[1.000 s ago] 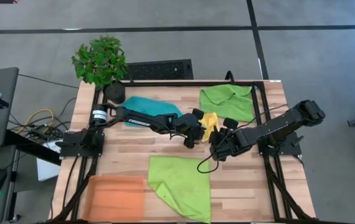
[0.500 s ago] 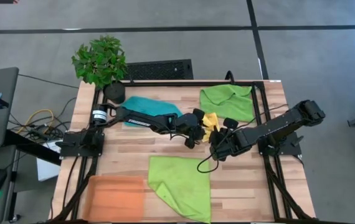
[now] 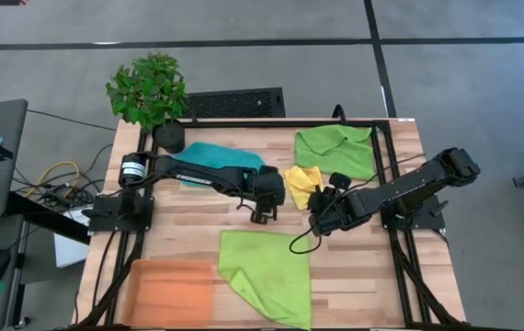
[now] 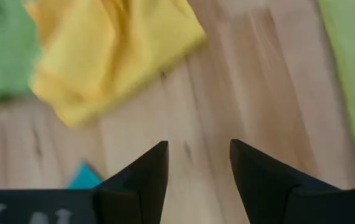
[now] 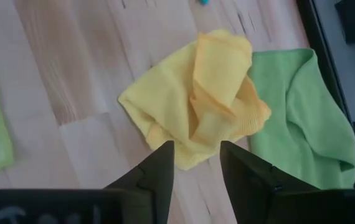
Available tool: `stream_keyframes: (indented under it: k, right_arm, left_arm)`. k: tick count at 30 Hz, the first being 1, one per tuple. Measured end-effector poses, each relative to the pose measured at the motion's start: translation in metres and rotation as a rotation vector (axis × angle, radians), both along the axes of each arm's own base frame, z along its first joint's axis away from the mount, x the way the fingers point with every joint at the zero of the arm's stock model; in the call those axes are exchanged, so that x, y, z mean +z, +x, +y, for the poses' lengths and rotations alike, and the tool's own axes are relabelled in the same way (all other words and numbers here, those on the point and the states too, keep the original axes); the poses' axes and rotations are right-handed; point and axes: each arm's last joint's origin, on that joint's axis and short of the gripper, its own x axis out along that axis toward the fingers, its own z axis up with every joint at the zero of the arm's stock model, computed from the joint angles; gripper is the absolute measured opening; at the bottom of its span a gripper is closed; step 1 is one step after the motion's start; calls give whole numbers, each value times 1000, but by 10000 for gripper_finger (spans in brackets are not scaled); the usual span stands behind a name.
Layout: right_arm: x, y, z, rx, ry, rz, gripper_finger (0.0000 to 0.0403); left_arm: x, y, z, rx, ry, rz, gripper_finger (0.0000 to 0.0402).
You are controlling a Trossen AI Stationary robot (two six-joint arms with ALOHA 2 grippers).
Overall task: Fold microfiber towels
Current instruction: Fold the yellow towel
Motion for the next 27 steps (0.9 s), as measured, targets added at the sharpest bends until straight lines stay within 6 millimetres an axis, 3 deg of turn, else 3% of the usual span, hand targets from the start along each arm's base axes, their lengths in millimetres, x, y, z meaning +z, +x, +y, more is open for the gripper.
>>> stream_keyframes:
  k: [8, 13, 20, 27]
  right_arm:
    - [-15, 3, -18, -58, -65, 32, 141]
    - [-24, 3, -28, -93, 3, 32, 133]
    - [-12, 14, -30, -12, 28, -85, 125]
    - [7, 6, -47, -18, 109, -136, 123]
  left_arm:
    - [-1, -26, -20, 68, -41, 113, 165]
    - [0, -52, -31, 184, 25, 106, 165]
    - [6, -100, -40, 360, 21, 86, 165]
    - [7, -156, -42, 527, -67, 13, 165]
